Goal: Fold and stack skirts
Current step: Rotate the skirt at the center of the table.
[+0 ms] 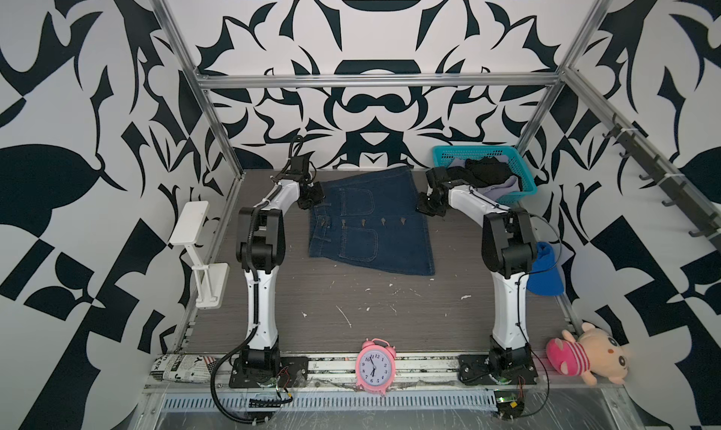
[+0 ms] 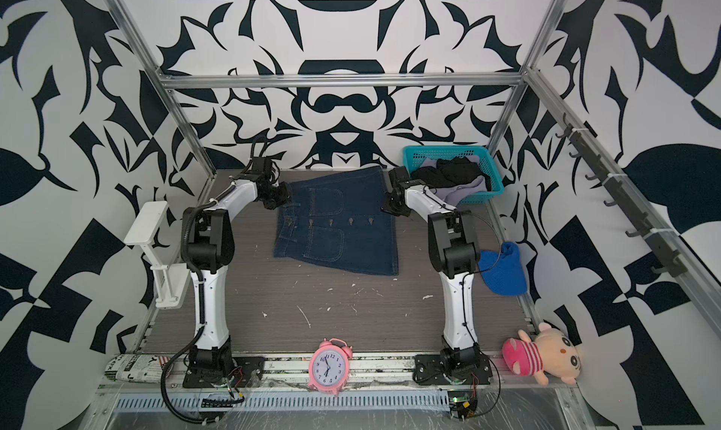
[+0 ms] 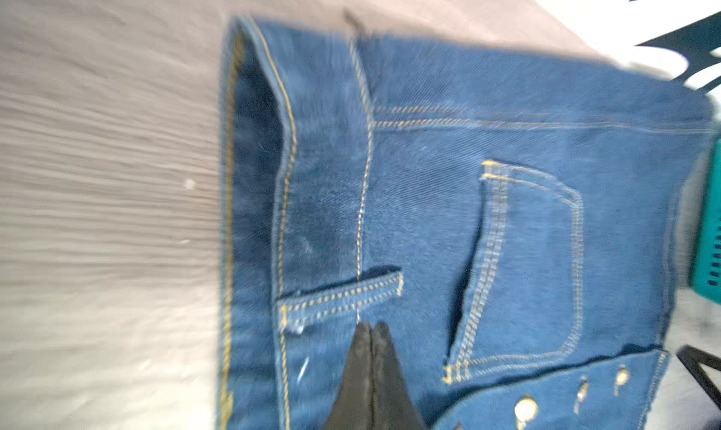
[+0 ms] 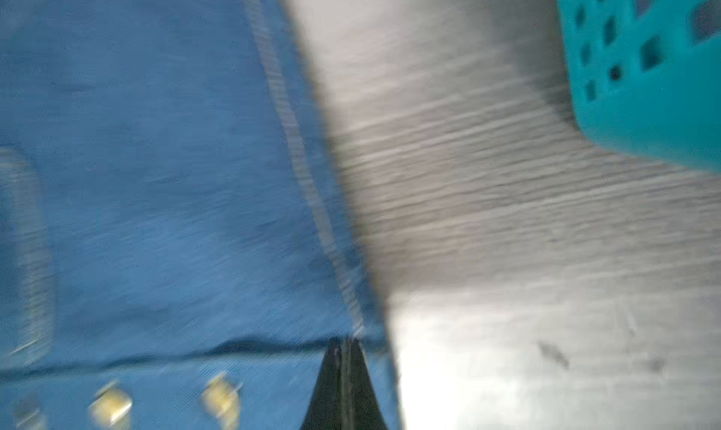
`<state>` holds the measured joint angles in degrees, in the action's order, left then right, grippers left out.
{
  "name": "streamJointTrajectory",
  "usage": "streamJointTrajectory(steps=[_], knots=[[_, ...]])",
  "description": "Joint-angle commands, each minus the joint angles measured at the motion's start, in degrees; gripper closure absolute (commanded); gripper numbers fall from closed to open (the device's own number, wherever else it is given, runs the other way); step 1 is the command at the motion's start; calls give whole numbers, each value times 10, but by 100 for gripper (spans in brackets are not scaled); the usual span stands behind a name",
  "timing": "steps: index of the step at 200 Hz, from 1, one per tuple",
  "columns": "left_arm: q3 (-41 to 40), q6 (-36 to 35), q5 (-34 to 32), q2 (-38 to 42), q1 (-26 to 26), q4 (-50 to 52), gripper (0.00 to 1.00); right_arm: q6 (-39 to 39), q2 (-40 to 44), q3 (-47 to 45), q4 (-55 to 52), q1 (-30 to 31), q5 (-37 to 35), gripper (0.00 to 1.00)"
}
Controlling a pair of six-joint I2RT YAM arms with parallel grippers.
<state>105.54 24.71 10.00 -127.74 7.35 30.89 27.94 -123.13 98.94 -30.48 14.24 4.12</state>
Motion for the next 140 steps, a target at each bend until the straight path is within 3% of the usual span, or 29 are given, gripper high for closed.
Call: streamJointTrajectory(steps=[1, 13, 36, 51, 57, 67, 73, 78, 84, 113, 140], knots=[[-64, -8, -24, 114, -2, -9, 85, -18, 101, 15, -15, 9, 51, 100], [-118, -6, -36, 181, -2, -31, 79, -34, 136, 3, -23, 18, 65, 100], [-257, 4, -47, 328, 5, -102, 51, -67, 230, -82, 5, 42, 72, 95], [-381, 25, -29, 430, 6, -169, 11, -72, 320, -203, 75, 55, 72, 82], [-429, 35, -23, 467, 4, -191, 5, -70, 358, -257, 110, 61, 72, 75], [-490, 51, -14, 521, -1, -197, 6, -65, 419, -340, 155, 72, 69, 65], [-518, 66, -10, 542, -5, -188, 13, -60, 451, -382, 167, 82, 59, 62], [-538, 75, -8, 576, -7, -173, 27, -55, 475, -409, 170, 91, 50, 60], [-556, 83, -11, 597, -8, -150, 31, -45, 495, -437, 163, 95, 47, 57], [-633, 126, 18, 641, -16, -101, 29, -1, 528, -504, 98, 99, 99, 54], [-688, 183, 69, 621, -21, -144, 31, 33, 546, -550, 88, 91, 107, 49]])
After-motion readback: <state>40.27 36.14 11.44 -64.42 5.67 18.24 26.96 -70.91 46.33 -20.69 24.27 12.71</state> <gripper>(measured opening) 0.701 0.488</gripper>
